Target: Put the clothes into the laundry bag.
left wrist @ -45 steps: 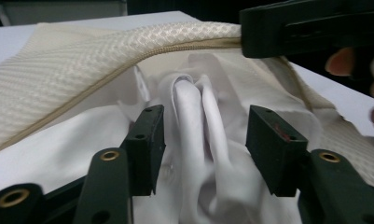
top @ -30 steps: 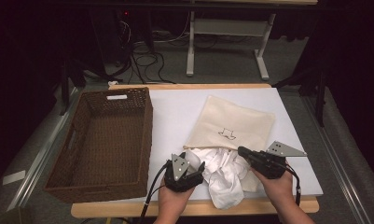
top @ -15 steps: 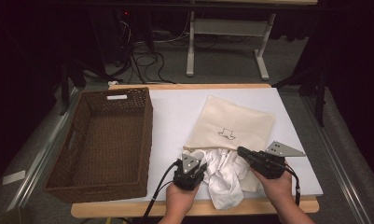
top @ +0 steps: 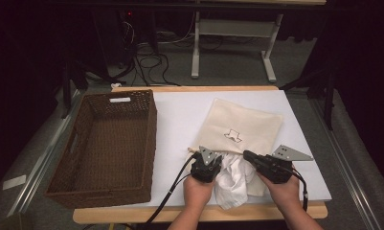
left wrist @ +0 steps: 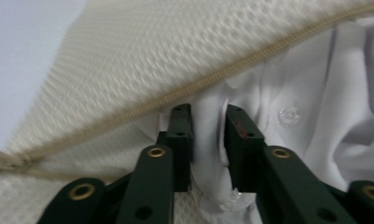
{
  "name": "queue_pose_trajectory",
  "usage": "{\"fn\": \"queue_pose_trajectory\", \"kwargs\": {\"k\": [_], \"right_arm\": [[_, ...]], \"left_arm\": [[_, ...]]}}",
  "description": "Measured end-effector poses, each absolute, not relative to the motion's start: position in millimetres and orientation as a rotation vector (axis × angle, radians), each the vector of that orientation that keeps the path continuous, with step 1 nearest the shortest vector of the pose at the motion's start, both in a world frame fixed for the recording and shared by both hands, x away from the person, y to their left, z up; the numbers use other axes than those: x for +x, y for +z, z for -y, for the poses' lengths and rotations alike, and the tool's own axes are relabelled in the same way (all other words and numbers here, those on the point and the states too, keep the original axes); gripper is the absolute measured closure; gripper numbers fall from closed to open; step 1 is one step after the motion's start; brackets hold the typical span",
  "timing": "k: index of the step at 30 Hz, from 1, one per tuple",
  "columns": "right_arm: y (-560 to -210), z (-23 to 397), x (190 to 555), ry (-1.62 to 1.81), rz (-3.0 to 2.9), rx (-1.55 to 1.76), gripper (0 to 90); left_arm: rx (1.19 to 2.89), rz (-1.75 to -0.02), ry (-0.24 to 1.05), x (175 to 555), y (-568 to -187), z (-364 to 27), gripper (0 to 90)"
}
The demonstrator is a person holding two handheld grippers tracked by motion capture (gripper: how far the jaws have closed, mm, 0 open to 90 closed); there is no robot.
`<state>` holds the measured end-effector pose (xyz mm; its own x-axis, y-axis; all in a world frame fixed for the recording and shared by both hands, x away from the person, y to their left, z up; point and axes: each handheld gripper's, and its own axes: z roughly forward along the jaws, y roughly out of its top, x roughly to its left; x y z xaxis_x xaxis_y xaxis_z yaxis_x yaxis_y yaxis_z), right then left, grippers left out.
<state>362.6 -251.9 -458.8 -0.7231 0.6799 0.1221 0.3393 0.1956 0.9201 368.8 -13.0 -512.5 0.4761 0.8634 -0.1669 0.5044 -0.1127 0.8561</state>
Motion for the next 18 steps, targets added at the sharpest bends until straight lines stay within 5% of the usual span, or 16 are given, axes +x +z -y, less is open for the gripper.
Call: {"fn": "queue_pose_trajectory", "kwargs": {"k": [5, 18], "right_arm": [[-458, 254, 362, 1.540, -2.162, 0.962, 87.9], [-458, 253, 361, 1.532, -2.161, 0.963, 87.9]], "left_arm": [[1.755, -1.145, 0.470, 361, -512, 6, 57.3], [1.834, -1.059, 0.448, 330, -518, 0, 39.3]]}}
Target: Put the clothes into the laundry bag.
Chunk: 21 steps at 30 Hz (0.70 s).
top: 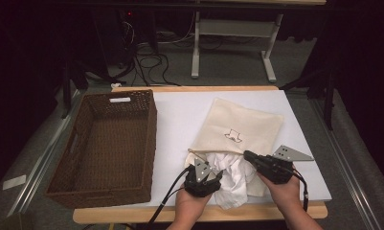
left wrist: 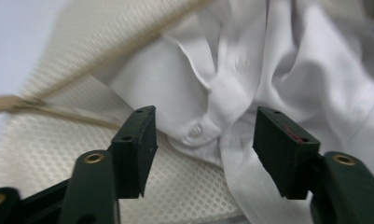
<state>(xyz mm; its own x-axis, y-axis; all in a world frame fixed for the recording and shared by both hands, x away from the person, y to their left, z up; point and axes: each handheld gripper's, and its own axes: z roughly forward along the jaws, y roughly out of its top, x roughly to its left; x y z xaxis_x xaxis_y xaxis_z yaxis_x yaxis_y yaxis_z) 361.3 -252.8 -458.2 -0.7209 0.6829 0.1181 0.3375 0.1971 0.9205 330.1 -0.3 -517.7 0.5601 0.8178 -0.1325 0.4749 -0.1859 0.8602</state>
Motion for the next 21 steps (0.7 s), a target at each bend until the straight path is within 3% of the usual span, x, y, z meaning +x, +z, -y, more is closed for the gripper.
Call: {"fn": "queue_pose_trajectory", "kwargs": {"k": [3, 8, 9, 17, 21], "right_arm": [[-459, 252, 361, 1.533, -2.162, 0.963, 87.9], [-459, 253, 361, 1.533, -2.160, 0.967, 87.9], [-459, 253, 361, 1.533, -2.160, 0.967, 87.9], [-458, 253, 361, 1.545, -2.157, 0.970, 88.0], [-459, 255, 362, 1.552, -2.155, 0.972, 87.9]], "left_arm": [[1.880, -1.056, 0.446, 334, -519, 9, 39.3], [1.924, -1.087, 0.429, 345, -516, 18, 83.8], [1.924, -1.087, 0.429, 345, -516, 18, 86.9], [1.823, -1.176, 0.490, 371, -512, 22, 87.9], [1.794, -1.156, 0.473, 370, -511, 20, 77.0]]}}
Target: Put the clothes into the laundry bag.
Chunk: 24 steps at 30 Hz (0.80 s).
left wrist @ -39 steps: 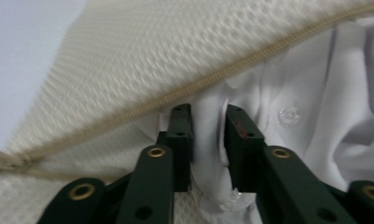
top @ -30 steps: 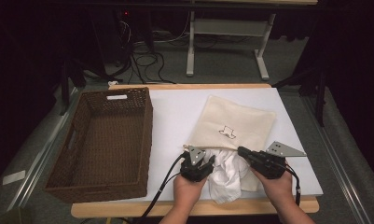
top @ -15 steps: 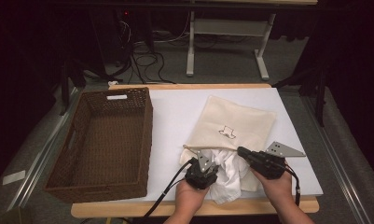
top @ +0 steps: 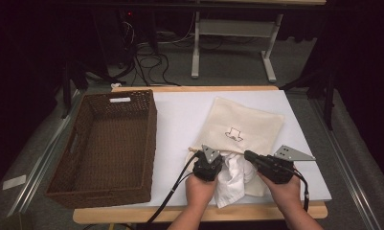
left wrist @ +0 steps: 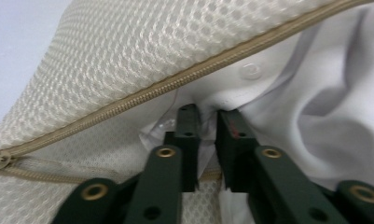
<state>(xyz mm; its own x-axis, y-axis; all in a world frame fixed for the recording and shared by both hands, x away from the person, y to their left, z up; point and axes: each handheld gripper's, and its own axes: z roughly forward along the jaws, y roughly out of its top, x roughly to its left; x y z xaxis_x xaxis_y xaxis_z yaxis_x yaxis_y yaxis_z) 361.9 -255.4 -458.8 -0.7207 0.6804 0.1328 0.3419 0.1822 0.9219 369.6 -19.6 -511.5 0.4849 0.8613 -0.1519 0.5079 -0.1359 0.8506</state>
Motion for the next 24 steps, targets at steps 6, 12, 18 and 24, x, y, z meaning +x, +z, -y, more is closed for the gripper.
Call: {"fn": "queue_pose_trajectory", "kwargs": {"k": [6, 12, 18, 24], "right_arm": [[-459, 255, 361, 1.548, -2.157, 0.973, 87.9], [-458, 254, 361, 1.549, -2.159, 0.970, 87.9], [-459, 253, 361, 1.539, -2.161, 0.971, 87.9], [-459, 253, 360, 1.538, -2.161, 0.981, 87.9]], "left_arm": [[1.793, -1.097, 0.471, 352, -507, 6, 62.7], [1.725, -1.065, 0.497, 327, -502, -9, 52.8], [1.664, -1.049, 0.456, 309, -505, -4, 41.8], [1.652, -0.930, 0.383, 296, -500, 9, 29.9]]}}
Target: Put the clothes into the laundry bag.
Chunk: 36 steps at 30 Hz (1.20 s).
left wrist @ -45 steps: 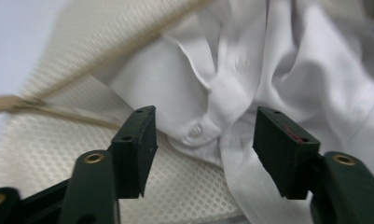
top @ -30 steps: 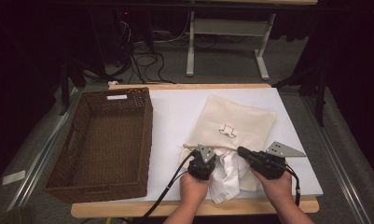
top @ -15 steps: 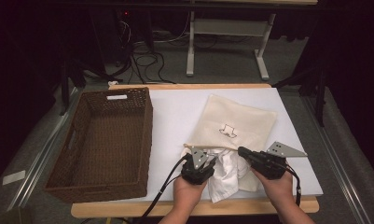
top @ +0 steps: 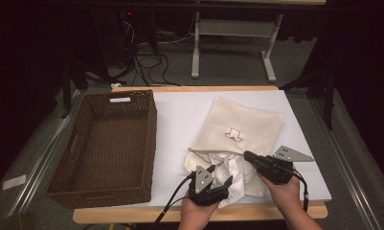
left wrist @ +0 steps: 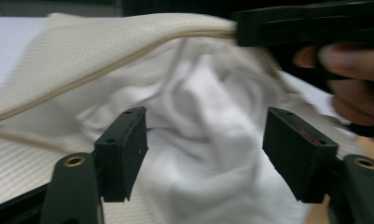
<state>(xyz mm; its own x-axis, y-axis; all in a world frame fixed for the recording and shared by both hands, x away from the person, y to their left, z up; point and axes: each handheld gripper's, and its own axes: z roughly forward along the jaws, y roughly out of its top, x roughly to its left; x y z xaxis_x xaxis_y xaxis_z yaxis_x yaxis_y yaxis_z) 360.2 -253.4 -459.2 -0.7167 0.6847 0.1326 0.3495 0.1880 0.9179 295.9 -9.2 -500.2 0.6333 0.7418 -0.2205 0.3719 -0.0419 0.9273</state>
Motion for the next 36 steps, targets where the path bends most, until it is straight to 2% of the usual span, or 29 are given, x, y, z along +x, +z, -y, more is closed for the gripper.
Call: {"fn": "queue_pose_trajectory", "kwargs": {"k": [2, 3, 4, 5, 6, 7, 8, 10, 12, 25, 27, 29, 30, 31, 32, 36], "right_arm": [[-459, 254, 360, 1.540, -2.160, 0.973, 87.9], [-459, 254, 360, 1.540, -2.159, 0.974, 87.9], [-459, 254, 360, 1.540, -2.159, 0.970, 87.9], [-459, 254, 360, 1.540, -2.159, 0.970, 87.9], [-459, 255, 360, 1.540, -2.159, 0.969, 87.9], [-458, 255, 360, 1.540, -2.157, 0.969, 87.9], [-458, 255, 360, 1.540, -2.158, 0.970, 87.9], [-458, 255, 360, 1.539, -2.157, 0.966, 87.9], [-458, 254, 360, 1.541, -2.156, 0.966, 87.9], [-458, 256, 360, 1.553, -2.152, 0.973, 87.9], [-457, 256, 360, 1.557, -2.150, 0.972, 87.9], [-457, 257, 360, 1.559, -2.151, 0.974, 87.9], [-457, 257, 360, 1.559, -2.151, 0.974, 87.9], [-457, 257, 360, 1.558, -2.150, 0.975, 87.9], [-457, 257, 359, 1.558, -2.152, 0.975, 87.9], [-456, 257, 359, 1.558, -2.153, 0.966, 87.9]], "left_arm": [[1.710, -0.909, 0.351, 295, -504, 17, 27.6], [1.762, -0.909, 0.331, 296, -508, 21, 31.8], [1.835, -0.931, 0.303, 298, -515, 25, 39.0], [1.835, -0.931, 0.303, 298, -515, 25, 51.7], [1.887, -0.930, 0.281, 300, -518, 27, 51.7], [1.907, -0.939, 0.293, 301, -519, 28, 66.5], [1.916, -0.948, 0.306, 302, -519, 28, 75.0], [1.918, -0.965, 0.332, 305, -518, 26, 85.4], [1.885, -1.007, 0.366, 316, -515, 21, 87.0], [1.808, -1.109, 0.495, 366, -510, 25, 86.8], [1.808, -1.106, 0.491, 366, -512, 26, 80.5], [1.805, -1.108, 0.497, 365, -513, 24, 70.0], [1.797, -1.112, 0.485, 364, -513, 21, 70.0], [1.796, -1.111, 0.477, 362, -512, 17, 65.0], [1.796, -1.092, 0.490, 357, -510, 11, 54.9], [1.805, -1.062, 0.486, 342, -502, -3, 41.5]]}}
